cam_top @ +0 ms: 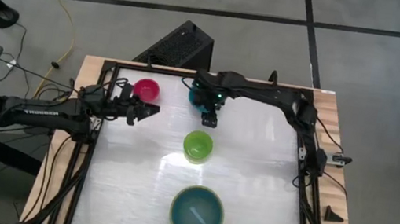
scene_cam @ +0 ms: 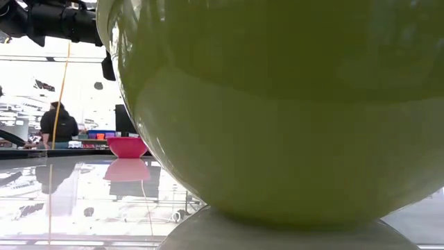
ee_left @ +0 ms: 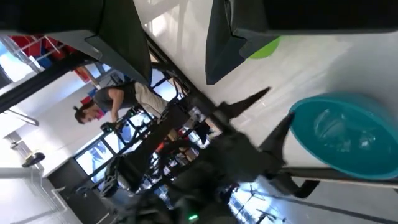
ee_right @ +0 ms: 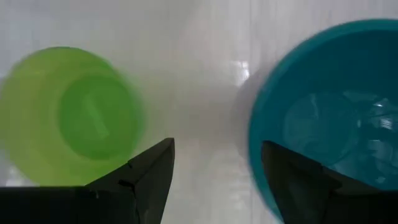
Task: Nest bowls inside each other
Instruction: Stack the blue bowl into the light blue bowl
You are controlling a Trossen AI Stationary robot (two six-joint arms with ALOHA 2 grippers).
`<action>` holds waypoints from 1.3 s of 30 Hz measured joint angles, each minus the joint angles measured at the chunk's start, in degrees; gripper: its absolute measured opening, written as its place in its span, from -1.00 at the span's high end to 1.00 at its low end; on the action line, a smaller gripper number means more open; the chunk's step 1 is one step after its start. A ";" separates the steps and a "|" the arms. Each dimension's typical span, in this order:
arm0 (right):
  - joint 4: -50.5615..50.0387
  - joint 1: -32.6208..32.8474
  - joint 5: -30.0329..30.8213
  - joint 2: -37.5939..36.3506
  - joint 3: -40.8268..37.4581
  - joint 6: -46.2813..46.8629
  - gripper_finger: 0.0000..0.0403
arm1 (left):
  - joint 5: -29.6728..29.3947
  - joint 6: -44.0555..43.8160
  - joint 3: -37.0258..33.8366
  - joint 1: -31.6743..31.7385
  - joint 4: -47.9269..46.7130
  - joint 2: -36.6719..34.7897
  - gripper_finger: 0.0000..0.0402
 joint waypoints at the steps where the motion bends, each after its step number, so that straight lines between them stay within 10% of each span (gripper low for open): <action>1: 0.32 -0.46 0.00 0.72 0.00 -0.07 -0.37 | -0.11 -0.04 0.00 0.00 0.09 0.00 0.31; 11: 2.65 -4.12 0.06 6.33 0.07 1.44 -0.25 | -2.71 -0.20 0.00 0.00 0.29 0.00 0.31; 18: 3.47 -4.31 -4.69 4.43 0.36 2.38 0.78 | -3.01 0.40 0.00 0.00 0.26 0.00 0.31; 28: -1.10 -1.52 -13.41 -5.26 0.00 7.51 0.77 | -3.11 0.59 0.00 -0.02 0.24 0.02 0.31; 39: -1.50 17.78 -13.24 -18.81 0.05 17.81 0.77 | -3.11 2.48 0.00 -0.02 0.15 0.02 0.31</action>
